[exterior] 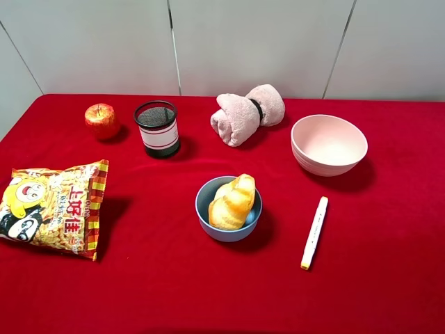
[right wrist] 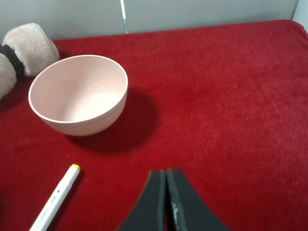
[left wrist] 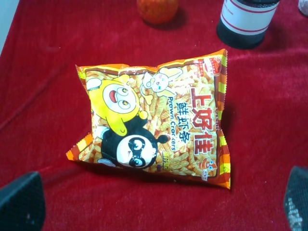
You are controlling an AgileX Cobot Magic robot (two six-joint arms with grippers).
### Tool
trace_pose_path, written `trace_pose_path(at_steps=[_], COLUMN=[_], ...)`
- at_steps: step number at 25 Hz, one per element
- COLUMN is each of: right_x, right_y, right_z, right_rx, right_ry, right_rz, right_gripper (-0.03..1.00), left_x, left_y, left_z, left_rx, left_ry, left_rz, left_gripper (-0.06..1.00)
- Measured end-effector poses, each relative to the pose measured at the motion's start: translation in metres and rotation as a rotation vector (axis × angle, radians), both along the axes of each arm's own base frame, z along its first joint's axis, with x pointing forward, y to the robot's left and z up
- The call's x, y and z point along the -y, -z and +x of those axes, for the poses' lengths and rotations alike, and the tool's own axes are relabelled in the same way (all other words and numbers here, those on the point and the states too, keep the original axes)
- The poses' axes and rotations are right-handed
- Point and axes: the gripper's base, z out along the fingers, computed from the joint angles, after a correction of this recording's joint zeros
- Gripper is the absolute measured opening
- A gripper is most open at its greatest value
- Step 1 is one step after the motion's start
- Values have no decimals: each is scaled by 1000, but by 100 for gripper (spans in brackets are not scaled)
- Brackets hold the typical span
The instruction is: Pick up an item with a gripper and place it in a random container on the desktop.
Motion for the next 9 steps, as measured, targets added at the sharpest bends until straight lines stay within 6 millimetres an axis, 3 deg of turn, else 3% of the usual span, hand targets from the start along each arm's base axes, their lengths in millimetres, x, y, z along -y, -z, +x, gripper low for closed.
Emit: trace_pose_path(at_steps=[9], right_x=[0], right_y=[0], right_z=[0], right_rx=[0], right_ry=[0], right_rz=[0], right_gripper=[-3], left_x=[0], left_y=[0], left_z=[0], left_rx=[0], left_ry=[0], left_rz=[0], left_gripper=[99])
